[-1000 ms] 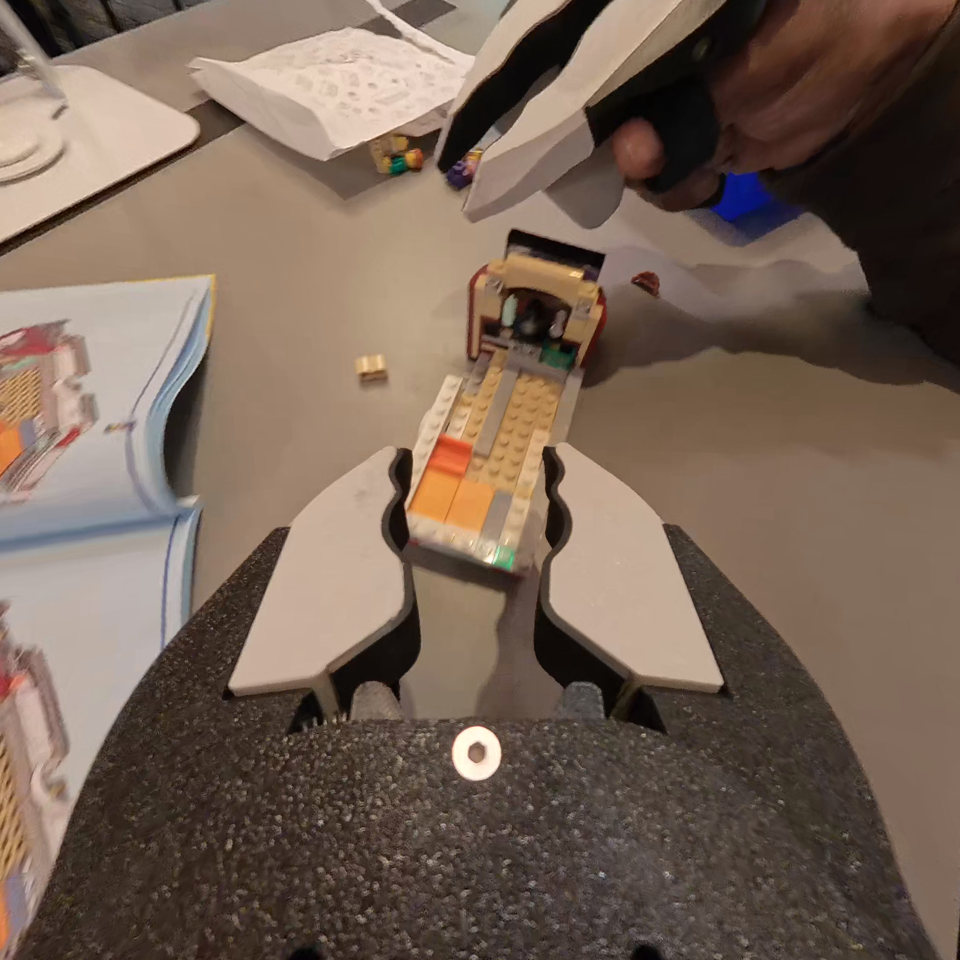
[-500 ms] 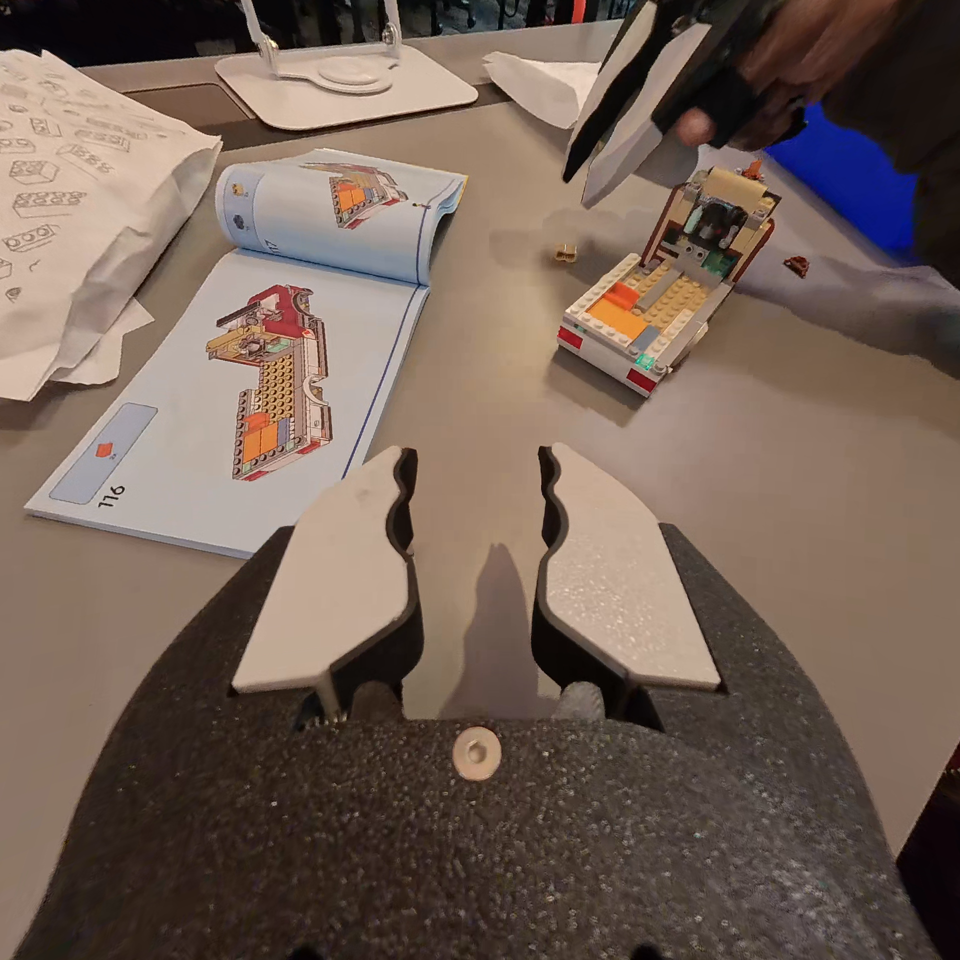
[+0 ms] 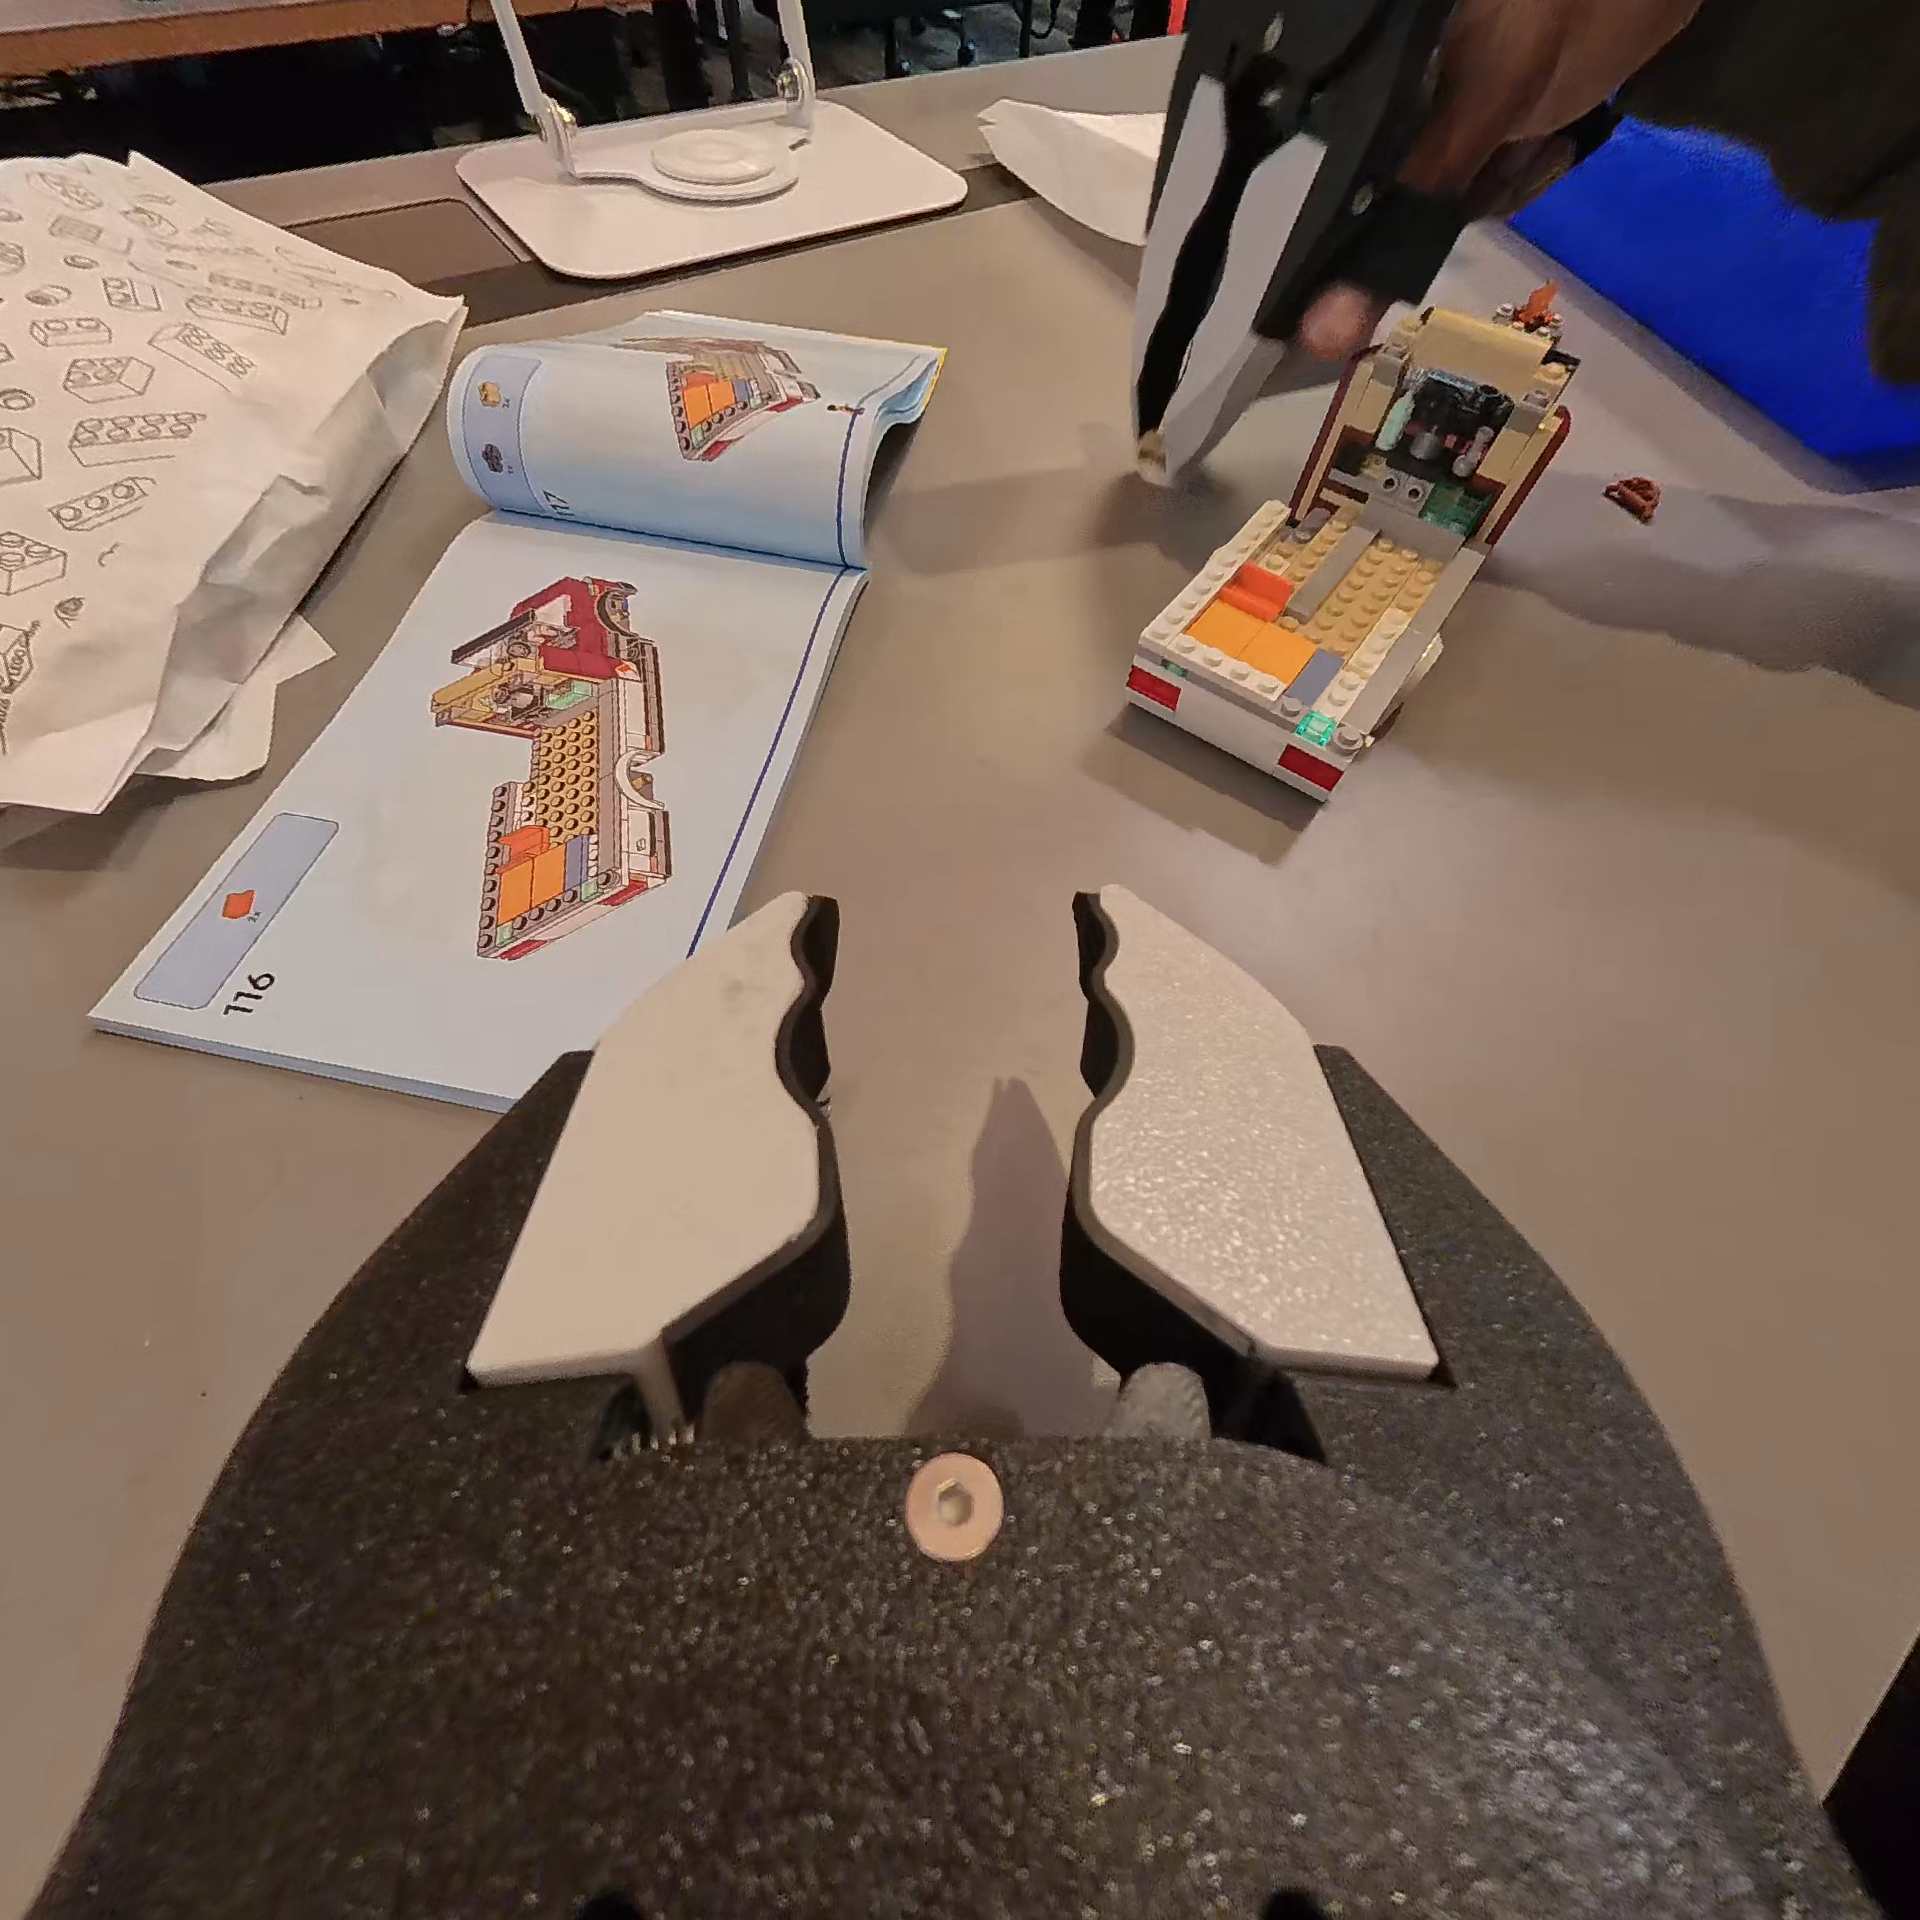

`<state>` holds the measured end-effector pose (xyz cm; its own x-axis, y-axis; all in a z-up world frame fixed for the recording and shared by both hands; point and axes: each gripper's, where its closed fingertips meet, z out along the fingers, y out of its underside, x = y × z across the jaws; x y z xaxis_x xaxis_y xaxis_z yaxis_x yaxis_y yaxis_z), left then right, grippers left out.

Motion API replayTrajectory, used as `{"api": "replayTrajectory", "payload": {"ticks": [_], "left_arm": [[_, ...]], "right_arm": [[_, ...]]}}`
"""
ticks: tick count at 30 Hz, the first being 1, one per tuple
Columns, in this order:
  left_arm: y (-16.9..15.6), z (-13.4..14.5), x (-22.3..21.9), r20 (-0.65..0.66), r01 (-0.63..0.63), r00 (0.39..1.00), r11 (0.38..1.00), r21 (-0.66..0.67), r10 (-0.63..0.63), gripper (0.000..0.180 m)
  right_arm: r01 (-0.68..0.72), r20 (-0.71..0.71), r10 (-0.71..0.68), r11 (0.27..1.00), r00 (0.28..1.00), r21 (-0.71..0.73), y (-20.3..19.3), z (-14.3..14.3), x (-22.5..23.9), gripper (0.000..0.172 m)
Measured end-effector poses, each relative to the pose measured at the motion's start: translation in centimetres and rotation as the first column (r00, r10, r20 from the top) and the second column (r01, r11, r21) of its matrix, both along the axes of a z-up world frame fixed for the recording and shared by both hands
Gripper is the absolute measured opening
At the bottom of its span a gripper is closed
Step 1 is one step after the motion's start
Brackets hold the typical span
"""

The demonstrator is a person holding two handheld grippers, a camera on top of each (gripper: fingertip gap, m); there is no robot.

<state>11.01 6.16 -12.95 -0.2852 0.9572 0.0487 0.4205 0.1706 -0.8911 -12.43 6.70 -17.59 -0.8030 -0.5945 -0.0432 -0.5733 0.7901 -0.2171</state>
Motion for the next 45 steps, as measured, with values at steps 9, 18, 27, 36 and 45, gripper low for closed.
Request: {"api": "replayTrajectory", "payload": {"ticks": [9,18,27,36,45], "left_arm": [[0.4,-0.7,-0.1,0.049,0.01,0.999,1.0,-0.011,-0.01,0.047],[0.5,-0.1,1.0,0.002,0.016,1.0,1.0,0.024,-0.016,0.05],[3.0,0.4,4.0,0.002,0.01,1.0,1.0,0.018,-0.01,0.053],[4.9,0.2,3.4,0.005,0.041,0.999,0.999,0.01,-0.041,0.053],[5.4,0.2,4.4,-0.022,0.017,1.0,1.0,0.025,-0.017,0.052]], "right_arm": [[0.346,-0.055,-0.389,0.868,0.92,-0.356,9.4,11.4,-13.1,0.018],[0.579,-0.066,-0.656,0.705,0.752,-0.41,21.4,11.7,-22.1,0.029],[0.436,0.128,-0.443,0.714,0.887,-0.548,21.0,13.7,-14.0,0.038],[0.06,0.172,0.047,0.82,0.984,-0.57,11.6,8.4,0.5,0.087],[-0.306,-0.022,0.319,0.885,0.947,-0.352,7.3,2.1,3.0,0.076]]}}
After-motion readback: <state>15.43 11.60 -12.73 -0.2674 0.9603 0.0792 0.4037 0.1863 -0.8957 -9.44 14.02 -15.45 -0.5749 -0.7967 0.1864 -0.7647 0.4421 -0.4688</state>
